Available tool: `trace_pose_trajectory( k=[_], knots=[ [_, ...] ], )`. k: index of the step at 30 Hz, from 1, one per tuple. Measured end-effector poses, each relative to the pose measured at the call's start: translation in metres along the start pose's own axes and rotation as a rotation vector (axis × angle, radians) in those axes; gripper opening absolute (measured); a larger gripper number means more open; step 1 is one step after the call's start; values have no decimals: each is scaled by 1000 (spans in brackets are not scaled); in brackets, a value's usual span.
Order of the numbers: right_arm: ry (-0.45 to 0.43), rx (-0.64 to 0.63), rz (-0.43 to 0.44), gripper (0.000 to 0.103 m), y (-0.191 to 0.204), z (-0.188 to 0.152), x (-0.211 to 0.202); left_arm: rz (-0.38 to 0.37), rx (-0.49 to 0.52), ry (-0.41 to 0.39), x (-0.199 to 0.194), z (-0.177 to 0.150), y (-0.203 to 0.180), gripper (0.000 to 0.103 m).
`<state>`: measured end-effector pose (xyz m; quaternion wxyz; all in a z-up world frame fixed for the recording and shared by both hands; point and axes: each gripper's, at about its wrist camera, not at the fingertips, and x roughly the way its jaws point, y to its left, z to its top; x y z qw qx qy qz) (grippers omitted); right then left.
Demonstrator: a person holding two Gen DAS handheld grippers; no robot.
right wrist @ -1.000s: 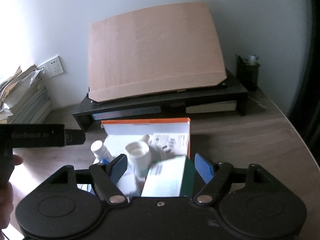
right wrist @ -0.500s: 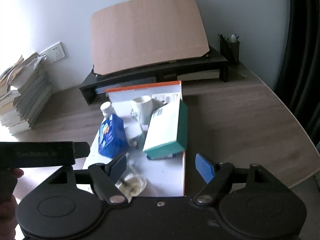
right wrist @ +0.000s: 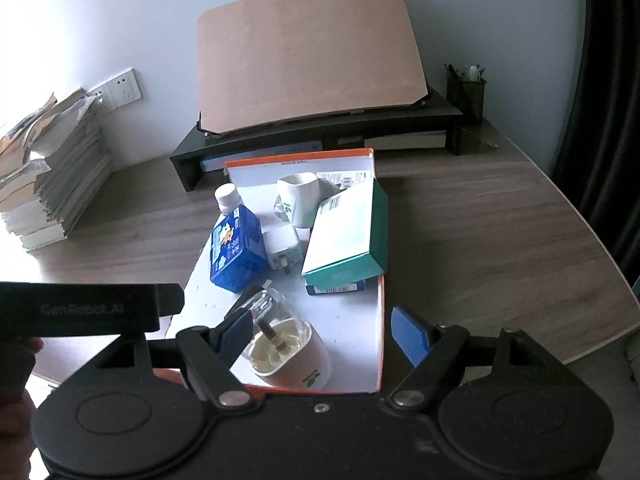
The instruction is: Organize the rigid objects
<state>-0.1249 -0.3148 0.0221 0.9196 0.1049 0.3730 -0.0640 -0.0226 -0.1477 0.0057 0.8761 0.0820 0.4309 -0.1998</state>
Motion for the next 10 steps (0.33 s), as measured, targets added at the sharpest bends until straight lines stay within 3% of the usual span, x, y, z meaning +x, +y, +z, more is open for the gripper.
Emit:
trace_pose_trajectory(
  k=[10],
  knots=[
    [3,5,-24,91,-2,-3,-2,6,30,-25,0,-3,-5,103]
  ],
)
